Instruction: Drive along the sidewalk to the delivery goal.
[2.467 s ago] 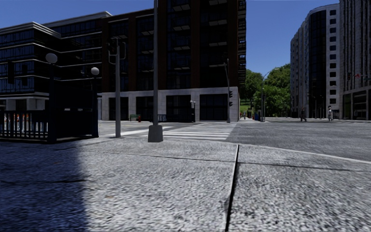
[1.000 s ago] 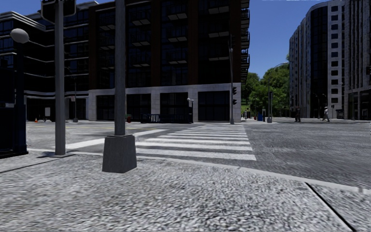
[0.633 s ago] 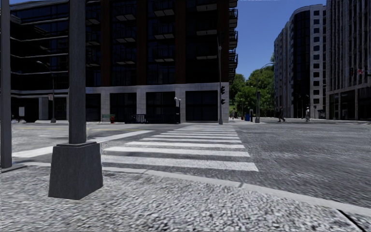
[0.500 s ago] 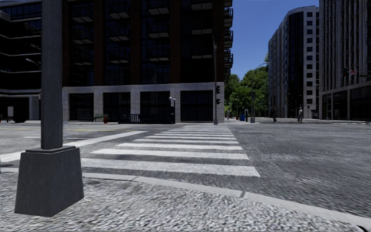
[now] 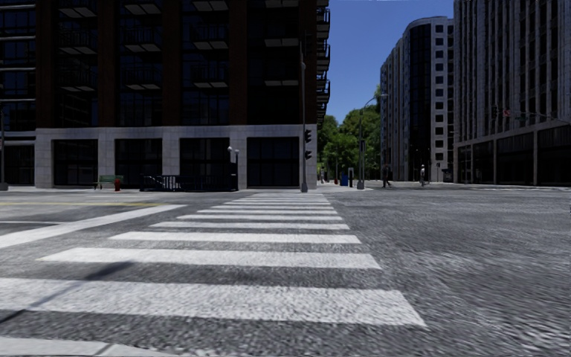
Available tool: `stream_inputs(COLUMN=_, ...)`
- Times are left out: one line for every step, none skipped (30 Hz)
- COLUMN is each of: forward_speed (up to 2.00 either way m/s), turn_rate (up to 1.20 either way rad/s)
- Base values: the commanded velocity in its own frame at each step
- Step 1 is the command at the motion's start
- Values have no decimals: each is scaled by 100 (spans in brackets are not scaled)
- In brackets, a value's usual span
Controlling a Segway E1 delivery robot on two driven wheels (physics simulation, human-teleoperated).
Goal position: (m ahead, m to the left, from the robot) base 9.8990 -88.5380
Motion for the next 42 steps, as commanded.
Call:
stream_inputs(forward_speed=193, turn_rate=0)
stream_inputs(forward_speed=186, turn_rate=0)
stream_inputs(forward_speed=173, turn_rate=0)
stream_inputs(forward_speed=157, turn_rate=0)
stream_inputs(forward_speed=137, turn_rate=0)
stream_inputs(forward_speed=128, turn_rate=0)
stream_inputs(forward_speed=125, turn_rate=0)
stream_inputs(forward_speed=125, turn_rate=0)
stream_inputs(forward_speed=125, turn_rate=0)
stream_inputs(forward_speed=125, turn_rate=0)
stream_inputs(forward_speed=125, turn_rate=0)
stream_inputs(forward_speed=125, turn_rate=0)
stream_inputs(forward_speed=125, turn_rate=0)
stream_inputs(forward_speed=125, turn_rate=0)
stream_inputs(forward_speed=125, turn_rate=0)
stream_inputs(forward_speed=128, turn_rate=0)
stream_inputs(forward_speed=132, turn_rate=0)
stream_inputs(forward_speed=133, turn_rate=0)
stream_inputs(forward_speed=134, turn_rate=0)
stream_inputs(forward_speed=138, turn_rate=0)
stream_inputs(forward_speed=147, turn_rate=0)
stream_inputs(forward_speed=147, turn_rate=0)
stream_inputs(forward_speed=154, turn_rate=0)
stream_inputs(forward_speed=156, turn_rate=0)
stream_inputs(forward_speed=158, turn_rate=0)
stream_inputs(forward_speed=159, turn_rate=0)
stream_inputs(forward_speed=160, turn_rate=0)
stream_inputs(forward_speed=160, turn_rate=0)
stream_inputs(forward_speed=160, turn_rate=0)
stream_inputs(forward_speed=160, turn_rate=0)
stream_inputs(forward_speed=161, turn_rate=0)
stream_inputs(forward_speed=161, turn_rate=0)
stream_inputs(forward_speed=161, turn_rate=0)
stream_inputs(forward_speed=161, turn_rate=0)
stream_inputs(forward_speed=161, turn_rate=0)
stream_inputs(forward_speed=162, turn_rate=0)
stream_inputs(forward_speed=162, turn_rate=0)
stream_inputs(forward_speed=162, turn_rate=0)
stream_inputs(forward_speed=162, turn_rate=0)
stream_inputs(forward_speed=162, turn_rate=0)
stream_inputs(forward_speed=162, turn_rate=0)
stream_inputs(forward_speed=163, turn_rate=0)
